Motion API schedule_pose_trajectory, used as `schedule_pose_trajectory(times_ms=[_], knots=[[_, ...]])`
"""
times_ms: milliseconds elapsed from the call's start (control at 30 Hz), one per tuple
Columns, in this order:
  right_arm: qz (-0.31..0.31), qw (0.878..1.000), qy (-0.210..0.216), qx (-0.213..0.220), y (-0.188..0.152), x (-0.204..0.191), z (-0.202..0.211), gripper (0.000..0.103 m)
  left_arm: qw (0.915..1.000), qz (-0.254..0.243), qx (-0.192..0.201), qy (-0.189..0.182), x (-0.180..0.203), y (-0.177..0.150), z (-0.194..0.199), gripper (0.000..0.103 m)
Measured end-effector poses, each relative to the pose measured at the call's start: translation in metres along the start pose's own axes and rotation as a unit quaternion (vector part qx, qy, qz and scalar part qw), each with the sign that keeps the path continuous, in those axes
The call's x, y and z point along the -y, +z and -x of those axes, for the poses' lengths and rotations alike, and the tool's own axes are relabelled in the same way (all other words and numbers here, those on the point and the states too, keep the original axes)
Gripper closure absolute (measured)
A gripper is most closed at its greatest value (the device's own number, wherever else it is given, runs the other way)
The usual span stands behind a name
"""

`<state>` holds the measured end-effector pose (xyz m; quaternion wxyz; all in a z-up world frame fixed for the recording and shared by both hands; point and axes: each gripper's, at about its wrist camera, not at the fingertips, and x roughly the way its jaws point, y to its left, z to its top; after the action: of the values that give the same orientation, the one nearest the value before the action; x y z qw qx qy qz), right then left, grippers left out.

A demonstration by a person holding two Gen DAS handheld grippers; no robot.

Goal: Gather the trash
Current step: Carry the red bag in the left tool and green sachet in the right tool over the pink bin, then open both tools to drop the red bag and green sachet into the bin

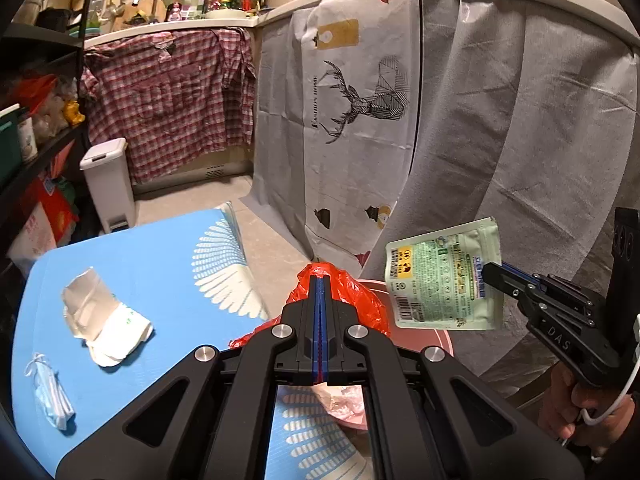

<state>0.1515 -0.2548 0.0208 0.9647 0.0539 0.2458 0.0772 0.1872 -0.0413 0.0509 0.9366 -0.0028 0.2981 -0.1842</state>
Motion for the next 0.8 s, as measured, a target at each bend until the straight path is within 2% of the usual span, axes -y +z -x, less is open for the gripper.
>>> schedule_pose_trajectory(times_ms=[700, 800], knots=[[-0.020, 0.999, -0.018, -0.023, -0.003, 0.015, -0.017, 0.099, 0.9989, -0.027, -0.034, -0.019, 0.039, -0.005, -0.047, 0.103], [-0.020, 0.999, -0.026, -0.029, -0.003, 0.017, -0.021, 0.096, 0.9979, -0.027, -0.051, -0.030, 0.041, -0.006, -0.055, 0.103]])
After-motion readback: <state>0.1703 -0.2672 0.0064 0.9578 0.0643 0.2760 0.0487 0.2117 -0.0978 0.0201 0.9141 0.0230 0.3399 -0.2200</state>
